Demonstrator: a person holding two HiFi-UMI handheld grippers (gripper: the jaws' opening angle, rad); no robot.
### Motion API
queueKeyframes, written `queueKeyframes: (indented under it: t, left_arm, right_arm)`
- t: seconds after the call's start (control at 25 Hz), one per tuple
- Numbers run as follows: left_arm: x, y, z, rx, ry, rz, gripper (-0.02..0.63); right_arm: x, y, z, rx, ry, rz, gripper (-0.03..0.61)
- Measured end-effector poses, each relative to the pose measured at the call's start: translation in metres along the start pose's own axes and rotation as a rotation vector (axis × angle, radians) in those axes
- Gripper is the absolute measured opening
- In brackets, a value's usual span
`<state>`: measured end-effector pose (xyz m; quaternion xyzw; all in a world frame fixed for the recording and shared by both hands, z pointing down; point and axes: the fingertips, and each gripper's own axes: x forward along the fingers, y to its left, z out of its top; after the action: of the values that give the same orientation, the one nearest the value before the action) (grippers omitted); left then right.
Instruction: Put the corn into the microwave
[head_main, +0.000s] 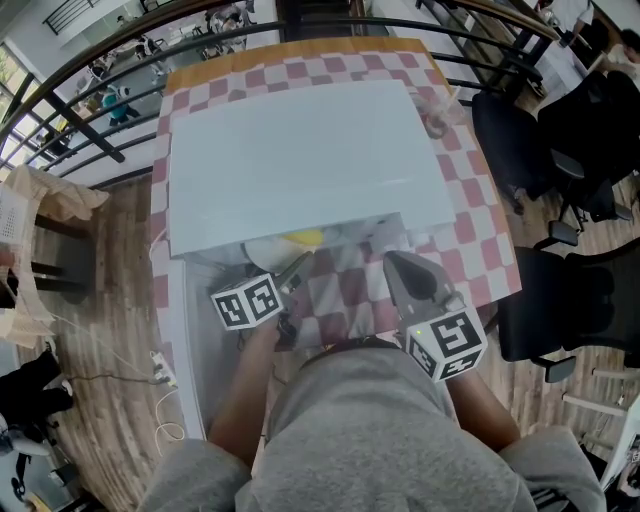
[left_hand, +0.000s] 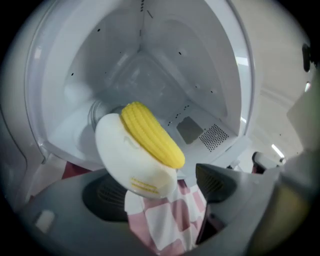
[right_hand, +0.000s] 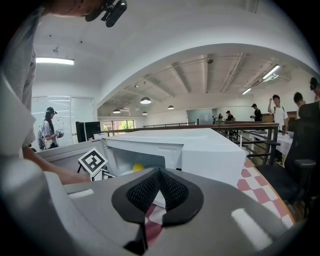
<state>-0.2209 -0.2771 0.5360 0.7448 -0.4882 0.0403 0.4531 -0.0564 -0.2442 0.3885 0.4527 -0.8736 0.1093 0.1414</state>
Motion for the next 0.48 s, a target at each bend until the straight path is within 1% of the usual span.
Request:
queueKeyframes:
  t: [0.2,0.4,0.48]
  left_arm:
    - [0.001,0.0,-0.01,0.147,0.059,0.059,0.42]
    - [0.003,0.004,-0.016,0.243,0.108,0.111,0.414]
    - [0.003,0.005,-0.017,0.271,0.122,0.126,0.399]
  right_arm:
    - [0.001,0.0,0.0,0.001,0.002,0.006,-0.002]
    - [0.001,0.001,-0.001,-0.001,0.003,0.009,-0.002]
    - [0.001,-0.001,-0.002,0.0,0.002,0.008,-0.002]
